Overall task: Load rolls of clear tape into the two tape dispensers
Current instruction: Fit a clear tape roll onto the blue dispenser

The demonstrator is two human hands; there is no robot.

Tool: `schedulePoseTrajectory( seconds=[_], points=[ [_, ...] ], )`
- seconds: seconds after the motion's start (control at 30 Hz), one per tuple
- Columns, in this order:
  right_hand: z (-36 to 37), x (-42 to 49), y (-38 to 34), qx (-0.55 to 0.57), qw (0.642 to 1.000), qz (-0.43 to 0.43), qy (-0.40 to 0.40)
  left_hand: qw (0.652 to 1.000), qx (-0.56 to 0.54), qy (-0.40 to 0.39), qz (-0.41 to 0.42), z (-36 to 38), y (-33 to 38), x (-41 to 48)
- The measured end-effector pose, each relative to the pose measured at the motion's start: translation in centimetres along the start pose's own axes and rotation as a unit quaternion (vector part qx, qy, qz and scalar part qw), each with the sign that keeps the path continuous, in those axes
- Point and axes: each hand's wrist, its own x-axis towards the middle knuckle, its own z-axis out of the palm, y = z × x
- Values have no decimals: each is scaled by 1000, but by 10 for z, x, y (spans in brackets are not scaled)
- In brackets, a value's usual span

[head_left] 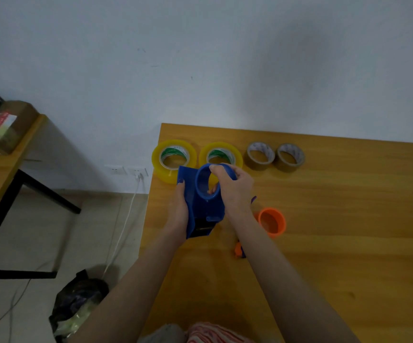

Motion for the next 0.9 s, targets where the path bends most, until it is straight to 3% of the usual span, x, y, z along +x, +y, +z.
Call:
schedulePoseTrajectory(
  seconds=[0.47, 0.9],
  points=[
    [-3, 1, 11, 1, 998, -15, 64, 998, -21, 47, -43, 7, -9, 3],
    [-9, 6, 4, 25, 997, 17, 69, 998, -24, 23, -47, 12, -11, 7]
  ],
)
